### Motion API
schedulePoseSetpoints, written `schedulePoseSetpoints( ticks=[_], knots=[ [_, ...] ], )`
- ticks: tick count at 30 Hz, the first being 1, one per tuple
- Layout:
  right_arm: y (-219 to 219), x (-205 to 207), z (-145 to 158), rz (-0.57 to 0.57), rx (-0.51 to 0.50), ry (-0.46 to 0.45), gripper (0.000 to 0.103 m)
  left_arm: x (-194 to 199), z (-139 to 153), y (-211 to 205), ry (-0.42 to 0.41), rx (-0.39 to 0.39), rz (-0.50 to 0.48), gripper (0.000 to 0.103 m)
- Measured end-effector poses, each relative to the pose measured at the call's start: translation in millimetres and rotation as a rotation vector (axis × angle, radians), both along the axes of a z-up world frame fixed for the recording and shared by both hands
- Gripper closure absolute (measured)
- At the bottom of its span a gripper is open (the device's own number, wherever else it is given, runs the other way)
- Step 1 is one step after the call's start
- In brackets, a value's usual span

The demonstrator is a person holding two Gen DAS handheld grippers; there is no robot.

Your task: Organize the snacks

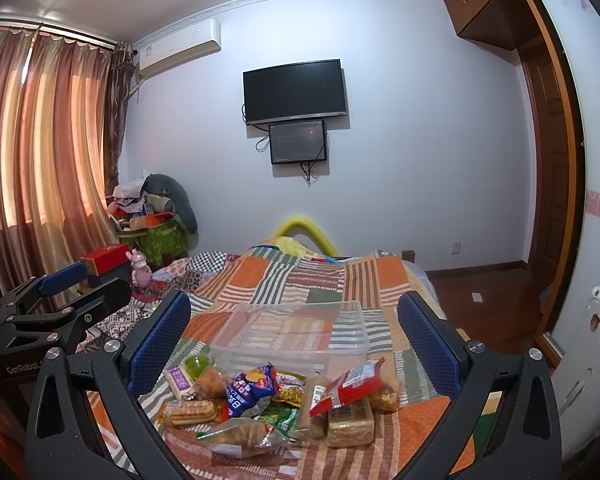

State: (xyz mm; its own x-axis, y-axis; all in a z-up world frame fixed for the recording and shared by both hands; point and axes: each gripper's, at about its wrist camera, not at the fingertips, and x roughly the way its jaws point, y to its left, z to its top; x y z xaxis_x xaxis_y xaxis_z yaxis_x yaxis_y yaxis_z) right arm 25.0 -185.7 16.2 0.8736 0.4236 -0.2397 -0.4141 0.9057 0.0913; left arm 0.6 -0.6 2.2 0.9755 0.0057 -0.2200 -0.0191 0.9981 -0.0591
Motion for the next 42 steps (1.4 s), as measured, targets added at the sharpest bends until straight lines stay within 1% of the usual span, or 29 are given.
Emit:
schedulePoseSetpoints(
  ticks=[16, 42],
  knots=[
    [-2.5, -0.8, 3.1, 0.001, 0.004, 0.007, 0.0, -1.0, 0.1, 1.0, -0.002, -0.001, -0.001, 0.0],
    [1.1, 1.3, -3.0, -0.003, -0.007, 0.003, 0.0, 0.7, -4.7, 1.6, 0.0, -0.006, -0.003, 0.0]
  ],
)
